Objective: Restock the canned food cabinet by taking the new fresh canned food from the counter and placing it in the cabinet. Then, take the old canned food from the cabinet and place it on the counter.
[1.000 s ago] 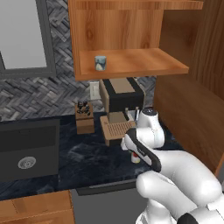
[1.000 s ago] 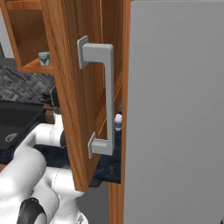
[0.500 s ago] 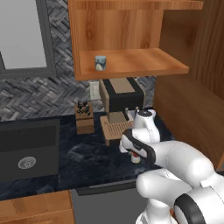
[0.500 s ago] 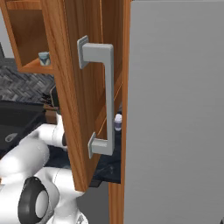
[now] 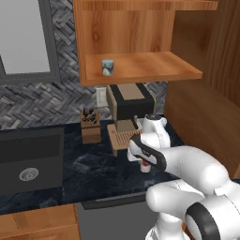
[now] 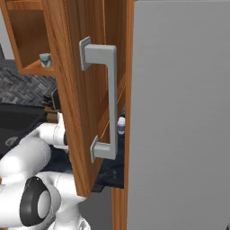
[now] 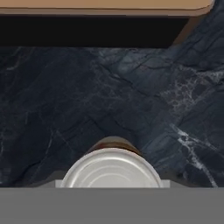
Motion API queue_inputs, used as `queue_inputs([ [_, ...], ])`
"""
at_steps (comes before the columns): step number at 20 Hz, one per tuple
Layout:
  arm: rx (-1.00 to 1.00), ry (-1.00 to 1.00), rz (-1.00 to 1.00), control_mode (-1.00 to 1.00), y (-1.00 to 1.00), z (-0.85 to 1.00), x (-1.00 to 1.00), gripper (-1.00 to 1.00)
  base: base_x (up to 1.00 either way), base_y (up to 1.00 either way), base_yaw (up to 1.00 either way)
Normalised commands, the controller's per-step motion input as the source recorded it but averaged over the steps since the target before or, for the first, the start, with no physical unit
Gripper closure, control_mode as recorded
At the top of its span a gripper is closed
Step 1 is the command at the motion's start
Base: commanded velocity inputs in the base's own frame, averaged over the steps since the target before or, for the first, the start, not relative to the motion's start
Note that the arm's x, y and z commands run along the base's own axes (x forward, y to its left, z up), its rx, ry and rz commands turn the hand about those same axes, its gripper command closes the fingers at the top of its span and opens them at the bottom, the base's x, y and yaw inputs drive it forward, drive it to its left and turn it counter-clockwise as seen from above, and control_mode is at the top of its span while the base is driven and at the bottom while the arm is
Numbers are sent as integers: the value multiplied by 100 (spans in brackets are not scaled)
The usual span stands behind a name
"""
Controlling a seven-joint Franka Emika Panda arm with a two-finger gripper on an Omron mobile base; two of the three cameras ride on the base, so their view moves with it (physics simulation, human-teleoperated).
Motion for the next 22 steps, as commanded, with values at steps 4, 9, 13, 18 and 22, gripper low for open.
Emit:
queue_inputs([
  [4, -6, -44, 2, -100, 0, 89, -53, 100, 0, 0, 0],
  [9, -11, -52, 0, -100, 0, 100, -53, 100, 0, 0, 0],
  [13, -8, -45, 0, -100, 0, 100, -38, 100, 0, 0, 0],
  [18, -4, -40, 0, -100, 0, 100, -28, 100, 0, 0, 0],
  [22, 0, -33, 0, -100, 0, 100, -10, 100, 0, 0, 0],
])
